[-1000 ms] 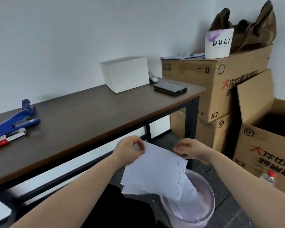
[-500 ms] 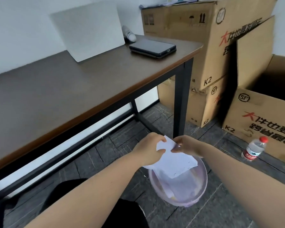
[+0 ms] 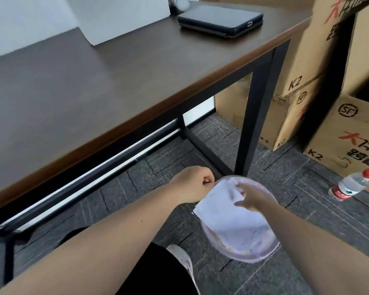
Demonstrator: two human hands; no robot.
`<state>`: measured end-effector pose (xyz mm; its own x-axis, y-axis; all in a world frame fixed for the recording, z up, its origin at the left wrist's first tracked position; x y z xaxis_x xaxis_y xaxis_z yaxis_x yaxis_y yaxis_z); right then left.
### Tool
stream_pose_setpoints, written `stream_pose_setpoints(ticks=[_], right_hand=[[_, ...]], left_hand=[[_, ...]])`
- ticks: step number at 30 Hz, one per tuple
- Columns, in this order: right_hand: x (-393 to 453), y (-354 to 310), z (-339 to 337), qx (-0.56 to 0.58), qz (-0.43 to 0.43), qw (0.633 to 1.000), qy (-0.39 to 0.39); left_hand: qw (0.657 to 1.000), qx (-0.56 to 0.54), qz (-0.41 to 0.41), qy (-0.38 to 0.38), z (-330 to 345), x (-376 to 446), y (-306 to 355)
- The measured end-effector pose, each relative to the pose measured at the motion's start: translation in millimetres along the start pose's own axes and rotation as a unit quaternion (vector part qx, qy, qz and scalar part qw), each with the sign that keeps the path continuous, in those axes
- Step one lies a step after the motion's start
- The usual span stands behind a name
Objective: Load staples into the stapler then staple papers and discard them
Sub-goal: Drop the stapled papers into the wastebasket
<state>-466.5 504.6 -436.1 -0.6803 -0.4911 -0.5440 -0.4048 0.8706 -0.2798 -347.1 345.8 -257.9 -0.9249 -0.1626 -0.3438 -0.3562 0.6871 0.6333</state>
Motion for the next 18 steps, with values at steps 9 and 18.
stream_pose_setpoints(ticks=[9, 18], right_hand=[[-44, -22, -66, -0.101, -0.027, 0.993, 0.054], [-166, -115, -192, -0.269, -0.211, 0.937, 0.077]], left_hand=[[1.000, 0.005, 0.022, 0.010, -15, -20, 37], [0.982, 0.036, 0.134, 0.129, -85, -99, 104]])
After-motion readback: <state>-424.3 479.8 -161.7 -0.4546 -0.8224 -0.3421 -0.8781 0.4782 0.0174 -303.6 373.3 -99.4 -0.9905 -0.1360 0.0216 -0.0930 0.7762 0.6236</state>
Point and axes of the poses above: each hand's wrist, its own x-axis towards the middle knuckle, its own z-axis out of the palm, y = z × x, the point moved 2 cm from there along x, towards the middle knuckle, and after that the axes turned 15 degrees about -x, right-handed, at the moved point
